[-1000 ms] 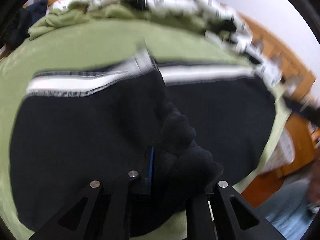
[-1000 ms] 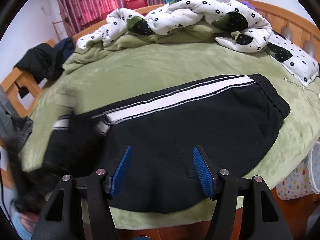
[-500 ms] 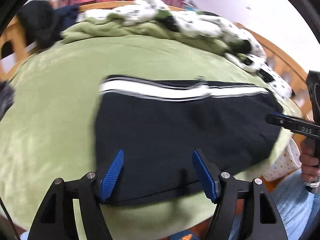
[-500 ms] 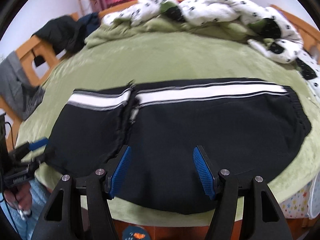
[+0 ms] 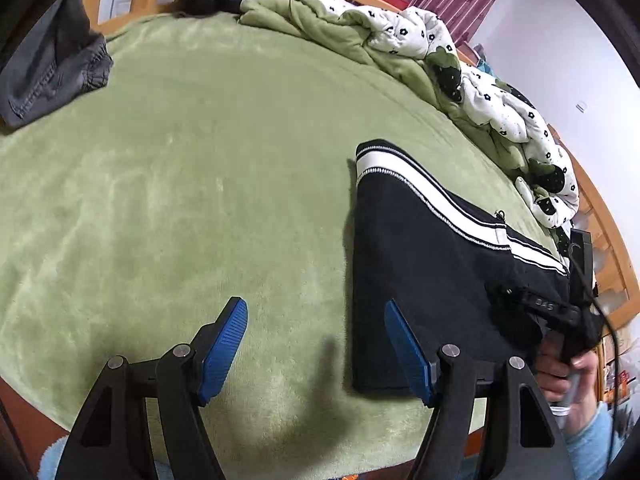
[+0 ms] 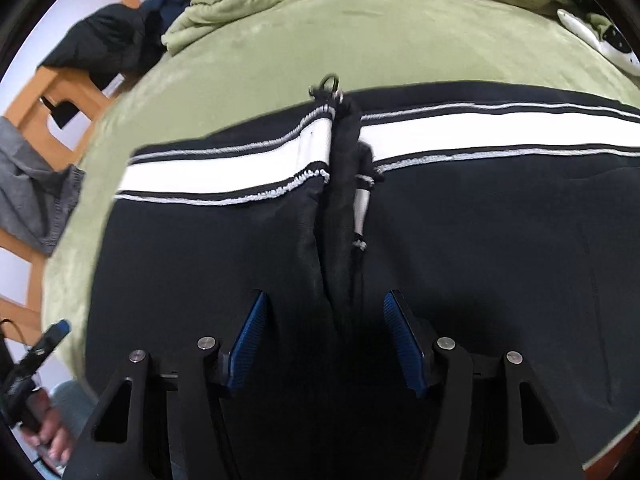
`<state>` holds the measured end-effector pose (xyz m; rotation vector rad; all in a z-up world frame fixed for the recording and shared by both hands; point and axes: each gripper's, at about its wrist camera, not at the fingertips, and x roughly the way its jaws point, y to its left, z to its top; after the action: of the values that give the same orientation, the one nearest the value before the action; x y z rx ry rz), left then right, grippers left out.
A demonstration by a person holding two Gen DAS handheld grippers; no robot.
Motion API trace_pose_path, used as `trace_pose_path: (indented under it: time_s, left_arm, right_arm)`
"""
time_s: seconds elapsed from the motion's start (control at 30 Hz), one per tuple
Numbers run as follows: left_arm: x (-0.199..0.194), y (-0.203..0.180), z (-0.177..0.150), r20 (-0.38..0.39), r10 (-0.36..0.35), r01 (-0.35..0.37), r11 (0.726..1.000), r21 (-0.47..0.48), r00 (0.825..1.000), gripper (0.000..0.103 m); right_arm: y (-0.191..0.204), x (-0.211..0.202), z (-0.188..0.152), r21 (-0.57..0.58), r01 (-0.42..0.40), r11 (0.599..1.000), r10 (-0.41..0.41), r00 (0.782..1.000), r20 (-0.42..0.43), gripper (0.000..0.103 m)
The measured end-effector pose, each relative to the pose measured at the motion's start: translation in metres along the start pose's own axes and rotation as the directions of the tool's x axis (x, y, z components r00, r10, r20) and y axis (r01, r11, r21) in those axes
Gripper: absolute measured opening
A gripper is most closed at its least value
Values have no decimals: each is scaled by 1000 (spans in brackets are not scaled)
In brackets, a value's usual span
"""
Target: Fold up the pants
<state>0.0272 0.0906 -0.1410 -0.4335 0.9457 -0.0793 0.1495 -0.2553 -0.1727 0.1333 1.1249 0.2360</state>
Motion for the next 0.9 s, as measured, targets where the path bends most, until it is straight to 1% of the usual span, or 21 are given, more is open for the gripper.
trace_pose_path:
  time_s: [0.03,0.07,0.1,0.13,0.17,0.2,0.23,0.27,0.3,0.33,0.4,0.47,0.5,0.53,0.57,0.6,0.63,0.7,0.73,0.83,0.9]
  left_arm:
    - [0,-2,-2,-4,-29,29,1000,10,1000,69]
    - [0,-6,-3,-16,-74,75,997,26,997,69]
    - [0,-11,-5,-36,-133,135,990,49,990,69]
    - [1,-17,-8,-56,-168,172,982,73,984,69]
    - [3,-25,-11,-87,-188,197,974,111,978,70]
    - [6,-30,-14,-105,-179,192,971,140,978,70]
    - [11,-37,-18,-117,-141,160,972,174,983,70]
    - [16,-43,-20,-117,-87,109,974,198,989,70]
    - [19,-45,-21,-115,-58,81,975,209,992,70]
    - [22,-48,-21,-114,-46,70,974,213,992,70]
    - [23,-50,-18,-108,-71,92,976,196,992,70]
    - [19,-49,-17,-78,-93,105,979,173,993,70]
    - [19,-49,-15,-70,-96,107,980,167,993,70]
    - [20,-49,-14,-63,-98,107,981,162,993,70]
    - [20,-50,-14,-58,-98,106,982,159,993,70]
    - [19,-48,-15,-52,-96,103,982,158,994,70]
    - [21,-51,-15,-41,-84,89,983,158,996,70]
    - [16,-50,-17,-26,-63,67,984,164,998,70]
    - [18,-55,-19,-20,-42,45,983,180,999,70]
    - [17,-66,-21,7,-8,7,975,220,1000,70]
    - [15,-72,-20,31,-5,-3,971,241,999,70]
  right_arm:
    - [6,0,0,-42,0,999,0,1000,10,51]
    - [9,-1,0,-58,0,998,1,1000,14,38]
    - [9,-3,0,-57,-1,998,3,1000,24,32]
    - [6,-5,1,-47,-11,999,13,1000,29,27]
    - [2,-7,2,-30,-39,999,40,999,33,22]
    - [-4,-9,3,-6,-69,998,69,997,38,19]
    - [-10,-10,3,14,-91,996,90,995,46,17]
    - [-14,-13,3,32,-112,993,110,992,62,14]
    - [-16,-18,4,33,-116,993,113,990,81,13]
    - [-16,-25,5,18,-113,993,110,989,103,13]
    - [-15,-45,11,-5,-117,993,117,979,166,12]
    - [-21,-64,17,-12,-91,996,91,972,218,12]
    - [-25,-68,19,-6,-82,997,81,970,231,12]
    - [-30,-67,19,0,-82,997,80,971,224,12]
    - [-34,-61,20,7,-82,997,79,977,199,12]
    - [-36,-51,19,16,-64,998,61,983,176,12]
    - [-38,-39,15,21,-30,999,26,988,149,13]
    - [-38,-19,7,1,31,1000,-31,995,90,26]
    - [-37,-16,3,-20,40,999,-39,996,77,27]
    - [-31,-43,-6,-55,106,993,-99,988,115,27]
    - [-25,-75,-19,-89,133,987,-115,976,188,28]
